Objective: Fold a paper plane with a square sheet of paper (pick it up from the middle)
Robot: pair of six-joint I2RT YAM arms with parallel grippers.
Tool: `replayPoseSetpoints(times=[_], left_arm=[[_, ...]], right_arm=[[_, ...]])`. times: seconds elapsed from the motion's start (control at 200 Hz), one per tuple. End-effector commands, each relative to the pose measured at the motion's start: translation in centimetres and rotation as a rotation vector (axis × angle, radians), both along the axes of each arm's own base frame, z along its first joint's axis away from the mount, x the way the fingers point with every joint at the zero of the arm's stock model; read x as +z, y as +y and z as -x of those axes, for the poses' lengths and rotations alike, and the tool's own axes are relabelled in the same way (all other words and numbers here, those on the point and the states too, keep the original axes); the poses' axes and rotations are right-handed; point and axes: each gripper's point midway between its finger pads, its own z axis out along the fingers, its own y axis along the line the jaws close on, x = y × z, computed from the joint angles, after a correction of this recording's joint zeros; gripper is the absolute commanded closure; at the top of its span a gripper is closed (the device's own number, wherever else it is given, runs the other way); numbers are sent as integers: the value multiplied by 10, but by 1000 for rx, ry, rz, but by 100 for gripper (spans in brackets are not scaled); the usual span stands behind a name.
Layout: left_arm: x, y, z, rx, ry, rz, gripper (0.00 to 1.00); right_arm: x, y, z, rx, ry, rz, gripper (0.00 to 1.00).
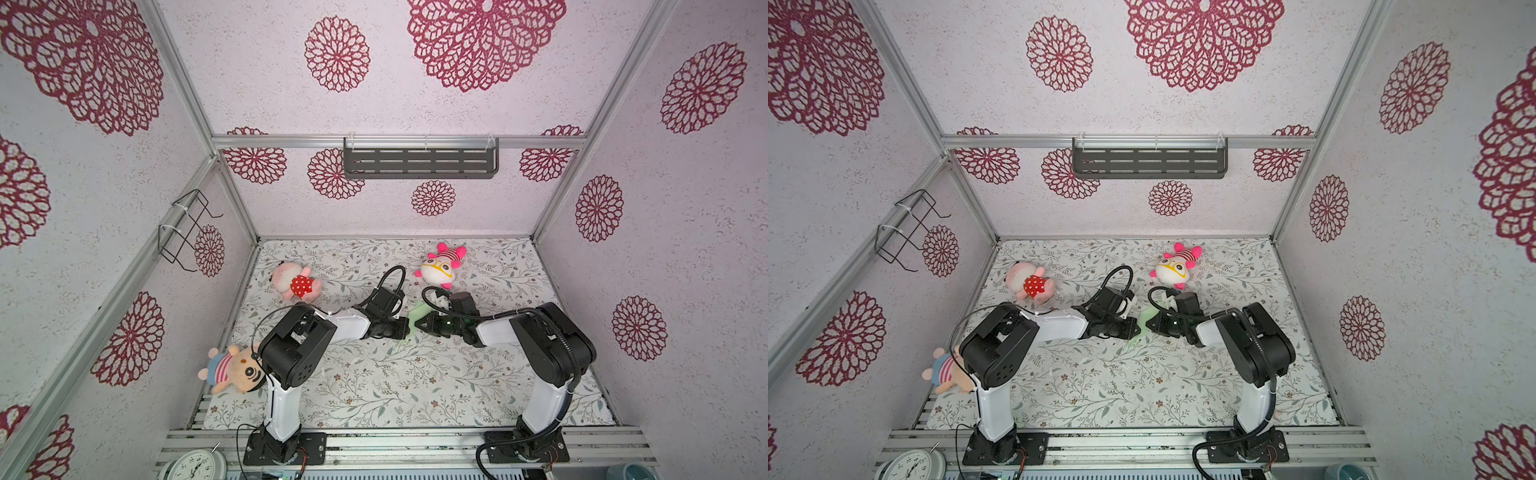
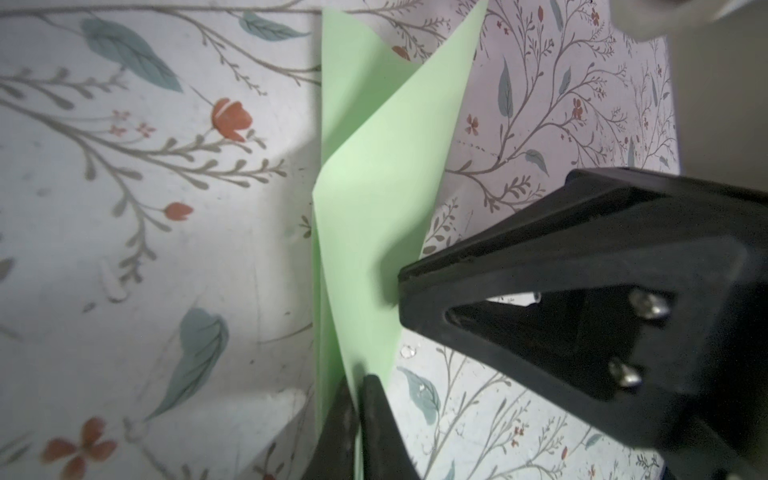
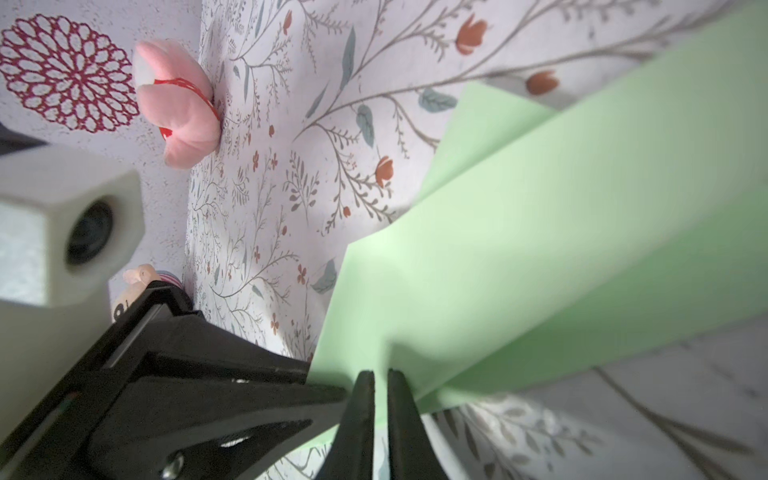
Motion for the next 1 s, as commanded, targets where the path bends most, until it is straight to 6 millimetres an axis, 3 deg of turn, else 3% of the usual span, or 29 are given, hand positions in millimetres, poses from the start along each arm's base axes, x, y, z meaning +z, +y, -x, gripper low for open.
replayPoseSetpoints(times=[0.0, 0.145, 0.49, 0.996], left_arm=[[-48, 30, 29, 1, 127, -167, 91], [-48, 29, 28, -9, 130, -174, 91], [-50, 24, 31, -59, 135, -236, 87], [-60, 33, 32, -32, 156, -292, 85]], right_arm=[[28, 3, -11, -3, -69, -32, 87], [49, 13, -13, 37, -110, -77, 85], [30, -1, -21, -34, -63, 39, 83], [8, -14, -16, -67, -4, 131, 81]])
